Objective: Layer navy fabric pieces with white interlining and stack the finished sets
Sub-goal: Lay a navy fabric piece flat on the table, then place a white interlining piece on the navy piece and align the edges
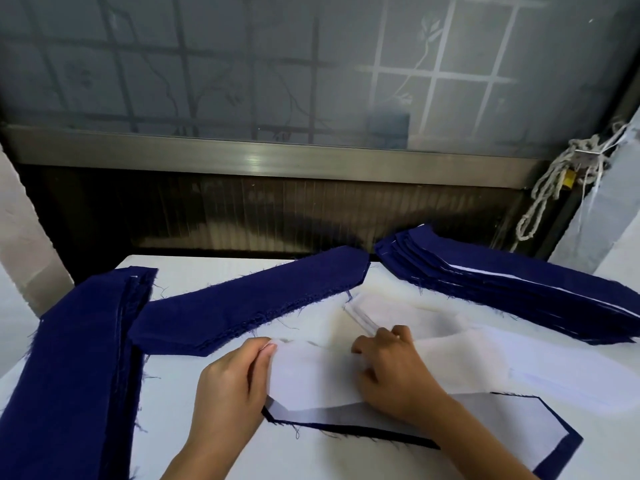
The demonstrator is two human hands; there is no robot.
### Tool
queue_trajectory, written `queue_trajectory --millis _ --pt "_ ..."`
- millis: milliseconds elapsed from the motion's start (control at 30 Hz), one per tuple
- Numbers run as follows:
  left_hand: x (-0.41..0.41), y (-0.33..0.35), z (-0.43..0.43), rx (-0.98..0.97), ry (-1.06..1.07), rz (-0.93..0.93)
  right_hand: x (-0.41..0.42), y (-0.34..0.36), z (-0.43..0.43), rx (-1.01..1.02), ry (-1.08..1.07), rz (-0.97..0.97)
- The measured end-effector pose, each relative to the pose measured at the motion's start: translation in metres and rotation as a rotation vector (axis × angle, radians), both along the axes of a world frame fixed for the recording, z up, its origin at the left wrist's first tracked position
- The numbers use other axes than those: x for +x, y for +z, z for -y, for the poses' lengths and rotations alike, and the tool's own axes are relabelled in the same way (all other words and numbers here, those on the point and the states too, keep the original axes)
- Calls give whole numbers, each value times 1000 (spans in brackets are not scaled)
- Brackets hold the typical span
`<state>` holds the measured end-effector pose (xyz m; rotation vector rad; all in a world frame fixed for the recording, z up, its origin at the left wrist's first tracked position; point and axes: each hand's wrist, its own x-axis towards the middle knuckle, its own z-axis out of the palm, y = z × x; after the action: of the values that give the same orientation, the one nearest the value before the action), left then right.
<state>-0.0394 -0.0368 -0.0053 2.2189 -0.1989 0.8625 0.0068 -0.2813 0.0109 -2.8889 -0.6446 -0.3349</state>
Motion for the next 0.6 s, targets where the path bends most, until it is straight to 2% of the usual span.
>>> queue_trajectory --millis 267,367,500,600 --pt "0 1 3 -35 42 -38 -4 28 108 -345 -157 -73" --pt "-1 -1 2 -26 24 -39 -7 41 133 -489 -261 -18" --pt "2 -4 0 -17 41 -63 -10 56 148 -533 -395 142" --pt "3 -5 -1 -68 68 -107 -17 59 148 -344 -414 291"
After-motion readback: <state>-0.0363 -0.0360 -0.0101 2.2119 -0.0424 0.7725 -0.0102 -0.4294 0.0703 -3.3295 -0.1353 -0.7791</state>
